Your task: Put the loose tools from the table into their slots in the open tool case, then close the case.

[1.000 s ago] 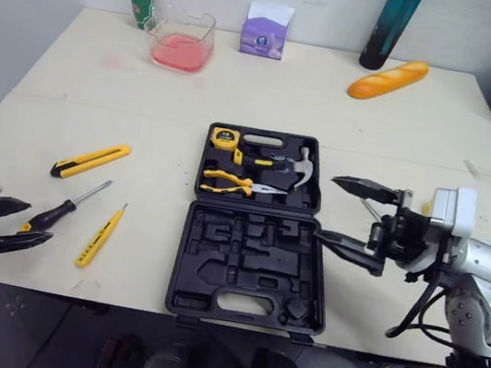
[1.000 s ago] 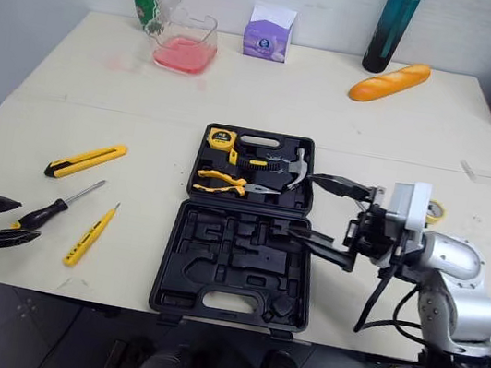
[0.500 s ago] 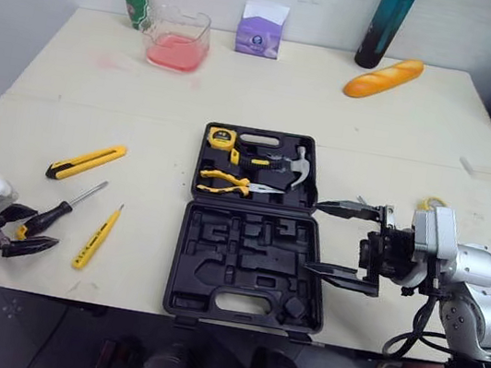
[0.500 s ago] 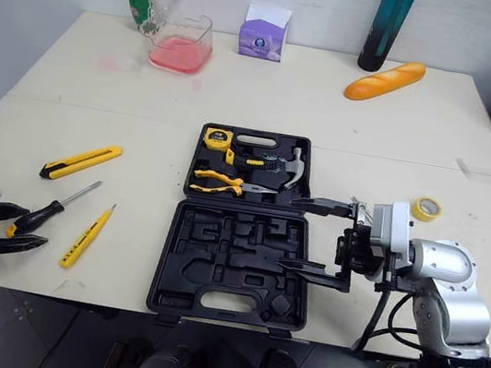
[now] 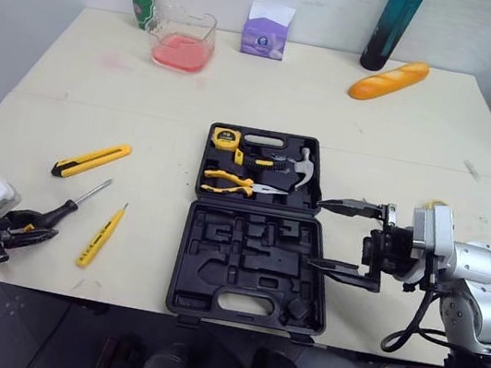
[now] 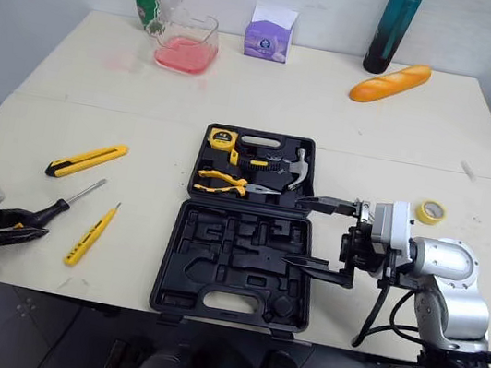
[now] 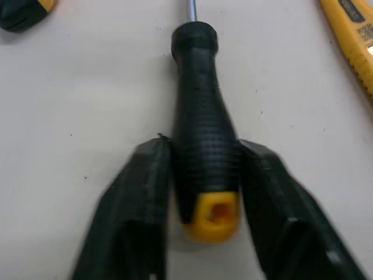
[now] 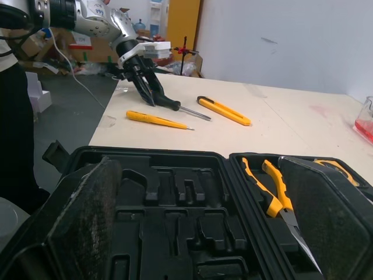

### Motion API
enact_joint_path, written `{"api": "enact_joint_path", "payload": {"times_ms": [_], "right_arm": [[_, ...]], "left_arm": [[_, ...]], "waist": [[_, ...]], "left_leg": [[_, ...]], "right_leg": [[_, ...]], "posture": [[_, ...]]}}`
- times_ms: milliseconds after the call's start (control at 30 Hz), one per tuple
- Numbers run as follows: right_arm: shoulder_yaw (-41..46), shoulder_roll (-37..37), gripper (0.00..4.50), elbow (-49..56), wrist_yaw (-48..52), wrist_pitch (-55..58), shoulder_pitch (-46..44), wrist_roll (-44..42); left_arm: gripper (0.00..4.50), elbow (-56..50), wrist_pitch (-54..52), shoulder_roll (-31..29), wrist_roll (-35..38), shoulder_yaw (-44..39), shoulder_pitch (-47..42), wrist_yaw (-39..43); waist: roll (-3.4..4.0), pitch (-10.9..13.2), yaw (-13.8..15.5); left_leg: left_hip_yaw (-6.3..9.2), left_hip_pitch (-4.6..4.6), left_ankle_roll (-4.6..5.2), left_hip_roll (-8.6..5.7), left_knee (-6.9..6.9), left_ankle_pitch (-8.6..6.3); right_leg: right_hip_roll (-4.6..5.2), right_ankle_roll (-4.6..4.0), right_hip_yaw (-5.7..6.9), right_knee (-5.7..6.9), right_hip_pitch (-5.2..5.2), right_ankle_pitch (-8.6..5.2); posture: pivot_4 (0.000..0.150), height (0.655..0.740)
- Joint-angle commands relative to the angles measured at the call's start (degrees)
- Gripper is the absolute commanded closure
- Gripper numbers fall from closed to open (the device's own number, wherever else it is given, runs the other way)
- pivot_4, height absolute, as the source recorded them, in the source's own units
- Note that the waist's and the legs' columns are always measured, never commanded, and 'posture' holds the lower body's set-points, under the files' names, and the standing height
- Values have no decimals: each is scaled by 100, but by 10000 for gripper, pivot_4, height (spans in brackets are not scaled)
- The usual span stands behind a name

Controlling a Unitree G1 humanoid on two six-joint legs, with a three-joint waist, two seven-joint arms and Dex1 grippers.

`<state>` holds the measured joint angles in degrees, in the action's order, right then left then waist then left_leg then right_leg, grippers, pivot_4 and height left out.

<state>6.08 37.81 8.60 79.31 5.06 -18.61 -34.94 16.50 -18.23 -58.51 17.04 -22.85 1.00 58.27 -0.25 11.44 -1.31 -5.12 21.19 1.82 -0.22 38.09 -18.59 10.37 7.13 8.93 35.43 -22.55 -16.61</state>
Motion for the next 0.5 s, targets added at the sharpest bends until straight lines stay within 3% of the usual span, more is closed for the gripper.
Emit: {"api": "enact_joint_path", "payload": {"times_ms": [33, 267, 400, 500], "right_arm": [[32, 69, 0, 97, 51, -68, 40, -29], [83, 82, 0, 63, 55, -138, 81, 19], [260, 130, 0, 117, -122, -81, 219, -11], [350, 225, 0, 41, -125, -122, 246, 24]], "left_arm": [[35113, -5, -23, -11, -63, 34, 54, -15], [35113, -55, 231, -22, 22, -240, 24, -18], [35114, -631, 927, 75, 279, -477, -79, 210], [35114, -1148, 876, -20, 425, -467, -88, 424]], "waist": [[0, 0, -2], [0, 0, -2], [-5, 1, 14], [-5, 1, 17]], "left_leg": [[0, 0, 0, 0, 0, 0], [1, -1, 0, 0, 1, 0], [3, 3, 0, 1, 1, 0], [2, 4, 3, -2, 3, -2]], "right_leg": [[0, 0, 0, 1, 0, 0], [0, 0, 0, 1, 0, 0], [0, 0, 2, -1, 0, 0], [4, 0, 1, -4, 1, 1]], "posture": [[1500, 7400], [1500, 7400], [1500, 7400], [1500, 7400]]}}
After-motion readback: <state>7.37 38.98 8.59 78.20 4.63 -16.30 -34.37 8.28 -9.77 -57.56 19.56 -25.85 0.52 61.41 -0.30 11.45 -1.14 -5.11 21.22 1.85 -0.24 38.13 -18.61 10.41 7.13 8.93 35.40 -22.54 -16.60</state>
